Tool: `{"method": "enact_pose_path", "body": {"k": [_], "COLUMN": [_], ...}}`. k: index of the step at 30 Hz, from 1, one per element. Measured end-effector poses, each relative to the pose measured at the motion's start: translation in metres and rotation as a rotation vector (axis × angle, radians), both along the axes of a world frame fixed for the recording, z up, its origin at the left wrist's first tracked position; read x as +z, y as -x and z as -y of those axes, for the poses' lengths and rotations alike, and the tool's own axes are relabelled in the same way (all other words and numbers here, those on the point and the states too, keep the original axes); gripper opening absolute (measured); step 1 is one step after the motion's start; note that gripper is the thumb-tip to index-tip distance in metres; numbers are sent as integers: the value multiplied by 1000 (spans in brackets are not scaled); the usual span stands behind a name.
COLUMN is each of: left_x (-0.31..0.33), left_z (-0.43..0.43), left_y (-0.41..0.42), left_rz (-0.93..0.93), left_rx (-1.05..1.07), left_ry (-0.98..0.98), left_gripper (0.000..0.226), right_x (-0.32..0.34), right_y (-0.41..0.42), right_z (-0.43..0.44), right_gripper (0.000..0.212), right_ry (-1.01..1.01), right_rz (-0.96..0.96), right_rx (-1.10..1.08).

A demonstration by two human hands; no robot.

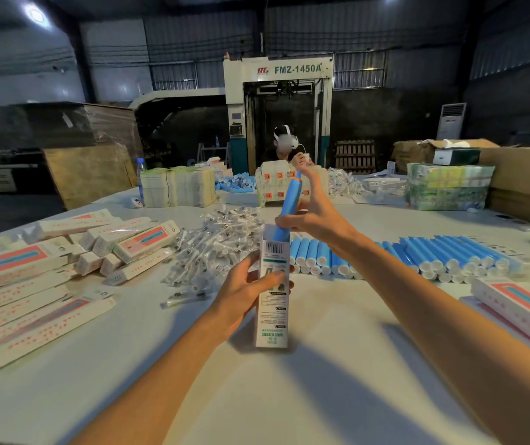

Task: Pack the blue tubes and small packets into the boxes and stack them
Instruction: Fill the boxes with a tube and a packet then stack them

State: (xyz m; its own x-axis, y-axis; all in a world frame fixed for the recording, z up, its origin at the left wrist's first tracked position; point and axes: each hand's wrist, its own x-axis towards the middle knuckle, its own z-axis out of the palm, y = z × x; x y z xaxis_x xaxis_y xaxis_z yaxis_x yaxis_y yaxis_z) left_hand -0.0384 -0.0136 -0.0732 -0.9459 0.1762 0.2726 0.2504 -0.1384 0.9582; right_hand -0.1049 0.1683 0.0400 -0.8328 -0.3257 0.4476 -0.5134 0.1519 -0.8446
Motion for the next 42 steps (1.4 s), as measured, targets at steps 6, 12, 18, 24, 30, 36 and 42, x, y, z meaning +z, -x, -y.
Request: {"method": "enact_pose_path", "body": {"k": [6,12,18,24,30,36,42], "left_x": [-4,-10,-20,-22,-24,-22,-19], "left_z": [-4,-3,15,30,32,32,27], "left_y": [1,11,24,30,34,31,32], "left_rz": [22,49,85,75,68,70,32], "left_rx": [26,181,642,756,778,735,645], "left_ry": [-33,-169,-125,-129,-102,-93,-111], "left_gripper": [58,36,21,20,26,14,27], "right_x": [-7,-55,-111,-129,-117,-120,-102], "right_y": [0,2,30,66,98,108,89], "right_z": [-3,10,33,76,136,159,151], "right_gripper": [53,25,34,34,45,45,38], "right_ry": [-352,-350,-304,-546,-895,-1061,-1049], "right_rz": [-2,-218,-222,-379,-619,-610,-524], "right_rx": [29,-19,-225,-271,-321,-340,-313]}}
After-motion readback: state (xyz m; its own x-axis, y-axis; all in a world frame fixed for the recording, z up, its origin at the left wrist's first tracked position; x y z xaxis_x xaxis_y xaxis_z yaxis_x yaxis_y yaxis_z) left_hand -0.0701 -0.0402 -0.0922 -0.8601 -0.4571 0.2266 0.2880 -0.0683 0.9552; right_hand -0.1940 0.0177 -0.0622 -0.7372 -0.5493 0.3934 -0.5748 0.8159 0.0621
